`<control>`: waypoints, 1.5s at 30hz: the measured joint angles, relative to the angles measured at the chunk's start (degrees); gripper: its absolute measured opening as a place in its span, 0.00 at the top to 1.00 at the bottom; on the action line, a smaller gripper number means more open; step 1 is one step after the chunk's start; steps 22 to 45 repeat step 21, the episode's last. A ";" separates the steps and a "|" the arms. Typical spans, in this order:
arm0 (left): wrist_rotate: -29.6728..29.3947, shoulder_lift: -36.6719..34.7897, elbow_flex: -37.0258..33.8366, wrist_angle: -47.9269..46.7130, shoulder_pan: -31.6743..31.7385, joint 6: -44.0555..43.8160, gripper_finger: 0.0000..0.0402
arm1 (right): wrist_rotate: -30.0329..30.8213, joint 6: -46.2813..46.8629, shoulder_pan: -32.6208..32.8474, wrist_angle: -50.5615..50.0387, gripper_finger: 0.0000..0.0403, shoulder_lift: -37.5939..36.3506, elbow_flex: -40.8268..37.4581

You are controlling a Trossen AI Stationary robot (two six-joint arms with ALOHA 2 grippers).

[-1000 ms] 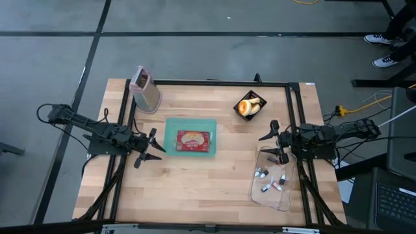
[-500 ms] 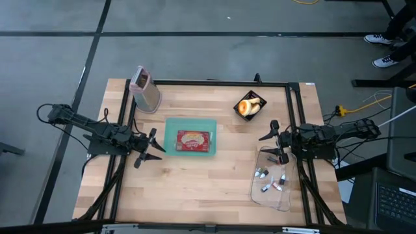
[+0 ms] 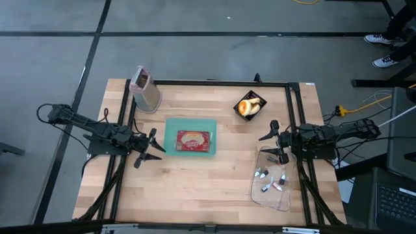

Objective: Pick & Place Food Item
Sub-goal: Return to Home Position

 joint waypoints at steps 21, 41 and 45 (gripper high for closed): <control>0.00 0.00 0.00 0.00 0.00 0.00 0.57 | 0.00 0.15 0.01 0.00 0.44 0.00 0.00; 0.00 0.00 0.00 0.00 0.00 0.00 0.57 | 0.00 0.15 0.01 0.00 0.44 0.00 0.00; 0.00 0.00 0.00 0.00 0.00 0.00 0.57 | 0.00 0.15 0.01 0.00 0.44 0.00 0.00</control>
